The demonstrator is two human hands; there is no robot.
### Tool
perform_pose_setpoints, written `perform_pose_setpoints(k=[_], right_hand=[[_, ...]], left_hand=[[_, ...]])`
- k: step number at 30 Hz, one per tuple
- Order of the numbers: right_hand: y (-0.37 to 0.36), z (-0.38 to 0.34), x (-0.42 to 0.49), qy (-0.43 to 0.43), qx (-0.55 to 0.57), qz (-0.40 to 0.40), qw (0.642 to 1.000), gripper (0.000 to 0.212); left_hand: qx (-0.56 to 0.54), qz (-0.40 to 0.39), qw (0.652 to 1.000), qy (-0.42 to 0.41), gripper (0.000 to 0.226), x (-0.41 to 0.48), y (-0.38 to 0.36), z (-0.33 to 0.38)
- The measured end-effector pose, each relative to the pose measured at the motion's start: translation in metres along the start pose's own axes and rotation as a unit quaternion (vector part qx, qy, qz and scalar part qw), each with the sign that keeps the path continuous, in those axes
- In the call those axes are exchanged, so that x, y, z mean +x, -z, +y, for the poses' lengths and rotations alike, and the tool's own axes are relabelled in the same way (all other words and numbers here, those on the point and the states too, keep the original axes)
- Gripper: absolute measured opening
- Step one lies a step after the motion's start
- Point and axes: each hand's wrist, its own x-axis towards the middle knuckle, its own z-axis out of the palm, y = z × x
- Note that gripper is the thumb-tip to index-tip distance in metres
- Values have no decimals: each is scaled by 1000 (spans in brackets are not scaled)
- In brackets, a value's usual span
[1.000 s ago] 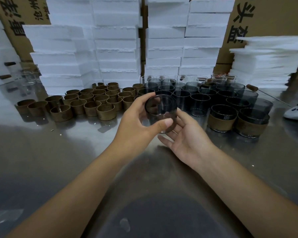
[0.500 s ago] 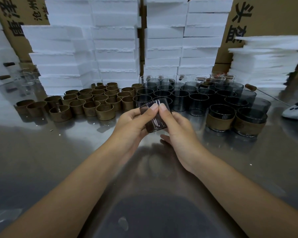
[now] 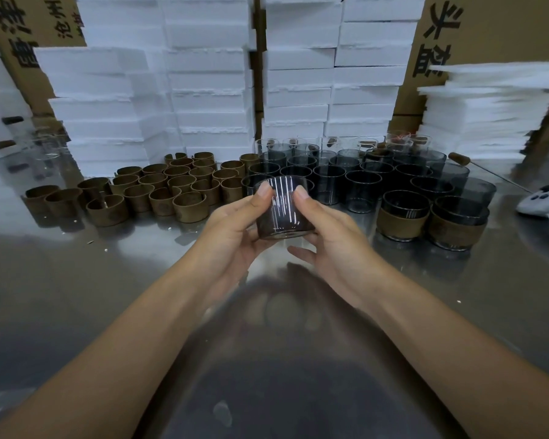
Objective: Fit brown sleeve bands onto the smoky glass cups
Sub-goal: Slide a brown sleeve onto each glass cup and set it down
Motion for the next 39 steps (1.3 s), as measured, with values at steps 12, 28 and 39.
perform_pose_setpoints(k=[12,28,39], right_hand=[[1,3,6,-28,18,-31,999,54],[-5,-1,3,43,-67,114,990,35],[1,-7,0,49,14,66,997,55]], left_hand=[[-64,-38,997,17,50,4,6,-1],[60,62,996,18,37,4,5,-7],[-29,12,999,14,40,1,2,-6]])
